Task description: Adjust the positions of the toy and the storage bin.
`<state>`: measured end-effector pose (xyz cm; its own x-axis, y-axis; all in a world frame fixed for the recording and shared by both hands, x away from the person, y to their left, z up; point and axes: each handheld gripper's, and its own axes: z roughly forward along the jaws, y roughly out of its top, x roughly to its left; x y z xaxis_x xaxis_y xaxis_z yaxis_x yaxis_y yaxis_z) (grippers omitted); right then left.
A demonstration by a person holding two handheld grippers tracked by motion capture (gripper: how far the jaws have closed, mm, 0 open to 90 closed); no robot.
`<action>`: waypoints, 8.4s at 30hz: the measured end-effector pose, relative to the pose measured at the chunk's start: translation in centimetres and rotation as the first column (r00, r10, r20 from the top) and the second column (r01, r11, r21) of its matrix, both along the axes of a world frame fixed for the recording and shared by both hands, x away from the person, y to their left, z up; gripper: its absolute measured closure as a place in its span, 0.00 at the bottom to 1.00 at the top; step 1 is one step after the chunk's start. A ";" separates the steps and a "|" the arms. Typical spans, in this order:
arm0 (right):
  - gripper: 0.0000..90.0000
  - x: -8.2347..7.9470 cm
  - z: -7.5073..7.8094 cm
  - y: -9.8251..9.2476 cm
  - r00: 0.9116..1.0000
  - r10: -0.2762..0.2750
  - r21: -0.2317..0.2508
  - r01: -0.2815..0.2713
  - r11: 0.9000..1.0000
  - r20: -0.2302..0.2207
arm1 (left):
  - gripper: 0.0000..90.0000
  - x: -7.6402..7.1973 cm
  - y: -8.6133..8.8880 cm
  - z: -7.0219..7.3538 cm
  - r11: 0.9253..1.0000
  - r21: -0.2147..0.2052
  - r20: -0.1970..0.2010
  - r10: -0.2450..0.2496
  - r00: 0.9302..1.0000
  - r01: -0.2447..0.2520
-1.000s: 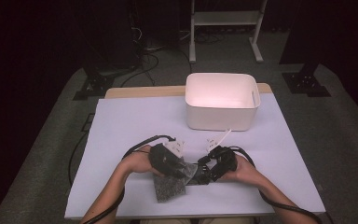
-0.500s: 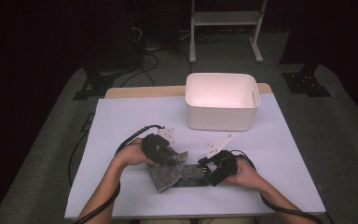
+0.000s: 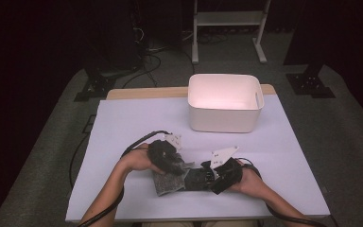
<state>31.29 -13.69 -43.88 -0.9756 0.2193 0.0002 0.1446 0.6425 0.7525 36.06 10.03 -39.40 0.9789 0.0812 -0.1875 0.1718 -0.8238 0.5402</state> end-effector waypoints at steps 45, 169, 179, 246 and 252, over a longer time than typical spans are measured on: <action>0.62 -0.6 0.1 2.5 0.958 0.248 -0.090 -0.262 0.961 -0.143 | 0.73 -4.1 -0.1 1.6 0.983 -0.084 0.027 -0.160 0.987 0.161; 0.63 0.6 -0.3 -3.1 1.000 -0.019 0.021 0.020 1.000 -0.015 | 0.85 -1.4 -6.7 2.0 0.985 -0.058 0.202 -0.150 0.968 0.165; 0.63 0.6 -0.5 -3.0 1.000 -0.019 0.012 0.020 1.000 -0.018 | 0.85 -1.6 -3.1 2.0 0.993 -0.058 0.205 -0.093 0.974 0.107; 0.63 0.8 -0.6 -2.8 1.000 -0.014 0.000 0.014 1.000 -0.026 | 0.85 -1.1 -4.0 2.2 0.985 -0.096 0.186 -0.122 0.975 0.141; 0.64 0.8 -0.6 -2.8 0.999 -0.016 0.001 0.016 1.000 -0.030 | 0.85 -1.1 -7.2 2.5 0.976 -0.077 0.192 -0.187 0.963 0.205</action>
<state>32.08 -16.44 -44.50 -0.9715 0.2353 0.0294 0.1774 0.6386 0.7488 34.99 2.80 -36.89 0.9921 -0.1252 -0.0014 -0.0969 -0.7745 0.6251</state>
